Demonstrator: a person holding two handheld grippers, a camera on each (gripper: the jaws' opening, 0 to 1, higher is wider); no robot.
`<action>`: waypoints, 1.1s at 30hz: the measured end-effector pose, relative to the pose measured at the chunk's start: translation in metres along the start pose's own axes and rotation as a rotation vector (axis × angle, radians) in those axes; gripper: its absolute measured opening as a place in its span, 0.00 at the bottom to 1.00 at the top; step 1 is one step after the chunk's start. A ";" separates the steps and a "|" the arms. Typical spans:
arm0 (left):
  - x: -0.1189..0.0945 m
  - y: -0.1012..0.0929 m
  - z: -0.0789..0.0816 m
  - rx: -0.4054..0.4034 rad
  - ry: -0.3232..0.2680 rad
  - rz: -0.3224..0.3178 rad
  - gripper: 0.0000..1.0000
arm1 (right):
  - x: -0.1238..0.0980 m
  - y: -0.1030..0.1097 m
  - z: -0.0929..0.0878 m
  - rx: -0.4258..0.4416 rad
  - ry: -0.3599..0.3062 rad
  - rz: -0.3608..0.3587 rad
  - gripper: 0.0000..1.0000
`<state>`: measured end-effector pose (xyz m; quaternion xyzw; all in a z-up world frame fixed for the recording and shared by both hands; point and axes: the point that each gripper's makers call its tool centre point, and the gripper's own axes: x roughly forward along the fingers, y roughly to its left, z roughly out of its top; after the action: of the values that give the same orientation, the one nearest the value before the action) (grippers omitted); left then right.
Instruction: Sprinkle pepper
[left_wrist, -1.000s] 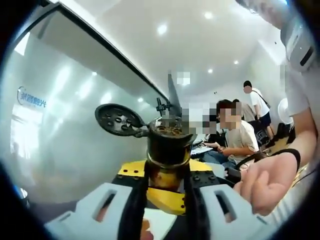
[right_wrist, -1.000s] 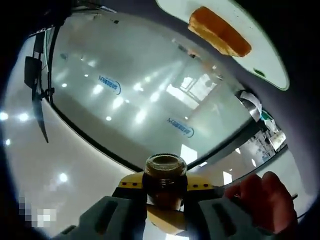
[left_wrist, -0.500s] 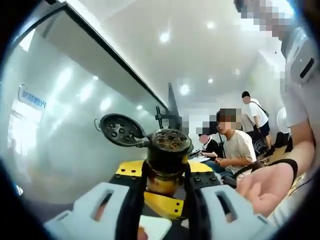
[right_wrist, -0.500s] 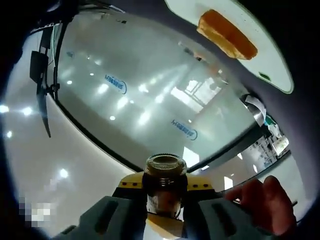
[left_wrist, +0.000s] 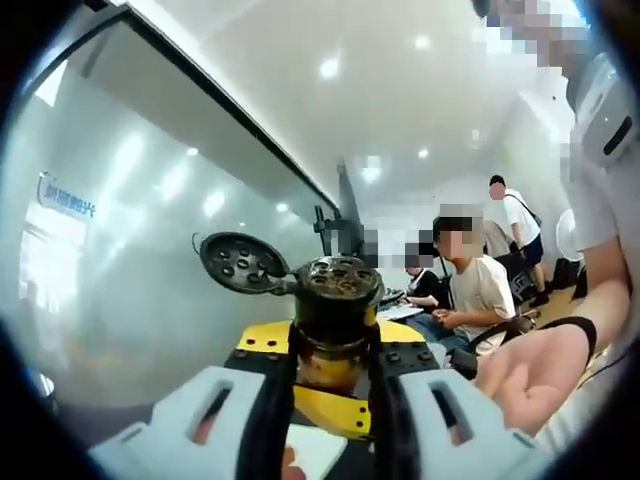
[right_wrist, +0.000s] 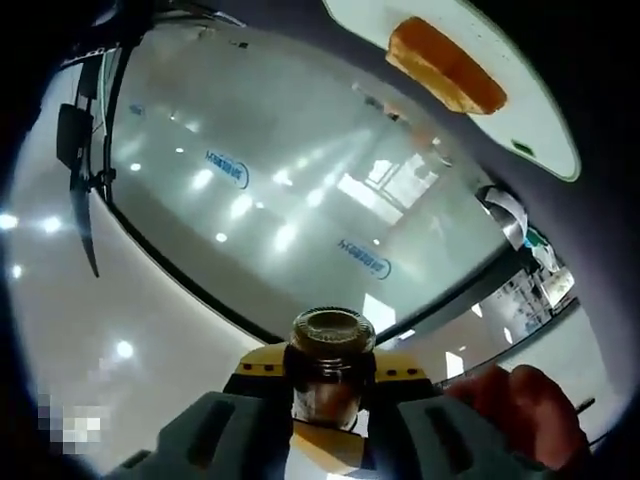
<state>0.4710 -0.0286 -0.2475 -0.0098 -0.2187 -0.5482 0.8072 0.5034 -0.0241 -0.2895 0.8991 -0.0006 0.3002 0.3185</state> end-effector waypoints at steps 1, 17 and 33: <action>-0.001 0.000 0.001 0.011 0.000 0.004 0.17 | 0.000 0.001 -0.001 -0.004 0.009 0.004 0.24; -0.004 0.007 0.006 0.047 0.004 0.019 0.17 | 0.001 -0.001 -0.004 -0.049 0.027 0.015 0.25; -0.013 0.026 0.006 0.039 0.075 0.087 0.17 | -0.008 -0.018 0.002 -0.203 0.052 -0.081 0.33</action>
<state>0.4875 -0.0051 -0.2407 0.0169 -0.1981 -0.5081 0.8380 0.5010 -0.0120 -0.3055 0.8535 0.0139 0.3088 0.4196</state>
